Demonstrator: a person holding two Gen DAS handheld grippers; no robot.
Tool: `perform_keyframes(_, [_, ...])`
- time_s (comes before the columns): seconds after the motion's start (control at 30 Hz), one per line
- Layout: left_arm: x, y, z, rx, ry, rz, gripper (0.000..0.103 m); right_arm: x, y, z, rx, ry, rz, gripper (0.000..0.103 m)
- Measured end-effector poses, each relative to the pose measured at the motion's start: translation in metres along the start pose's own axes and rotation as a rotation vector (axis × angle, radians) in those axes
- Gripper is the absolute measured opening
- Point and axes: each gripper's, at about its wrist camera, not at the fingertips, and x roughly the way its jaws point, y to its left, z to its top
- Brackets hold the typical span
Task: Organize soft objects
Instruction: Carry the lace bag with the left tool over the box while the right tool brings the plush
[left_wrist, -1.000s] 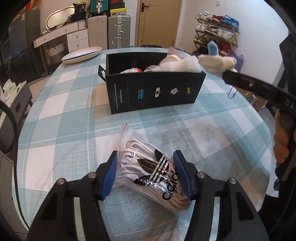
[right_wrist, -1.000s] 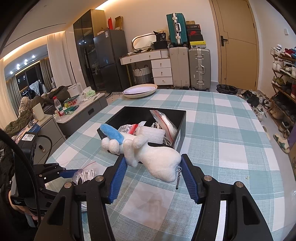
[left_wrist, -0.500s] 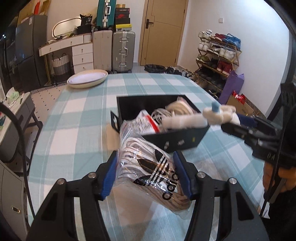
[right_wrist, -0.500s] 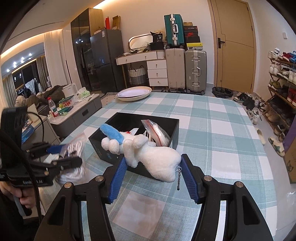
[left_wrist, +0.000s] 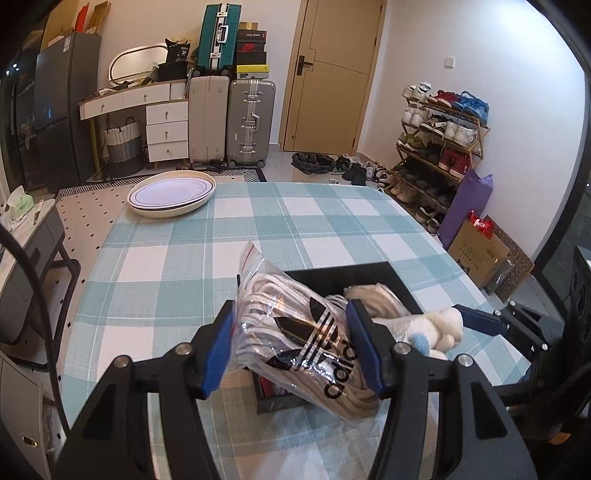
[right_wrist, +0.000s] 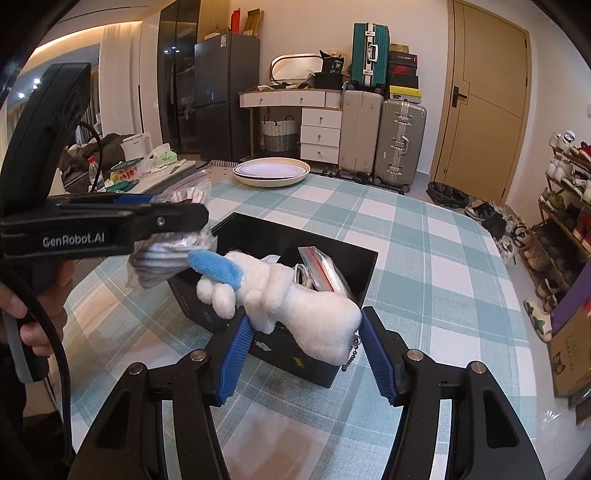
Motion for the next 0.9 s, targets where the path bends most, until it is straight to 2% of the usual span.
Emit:
perform_keyframes(0.3, [0.026,0.000,0.001,-0.001,0.036,-0.008,0.059,-0.009,-0.018,0.020,0.028,-0.059,-0.033,0.059])
perform_keyframes(0.67, [0.050,-0.009,-0.005,0.019,0.057,0.010,0.060,0.037,-0.021,0.049,0.052,-0.007,-0.037,0.059])
perform_keyframes(0.77, [0.055,-0.009,-0.005,0.018,0.054,0.036,0.060,0.051,-0.022,0.052,0.067,0.005,-0.038,0.059])
perform_keyframes(0.9, [0.059,-0.004,-0.003,0.006,0.060,0.010,0.060,0.061,-0.031,0.055,0.105,0.011,-0.020,0.059])
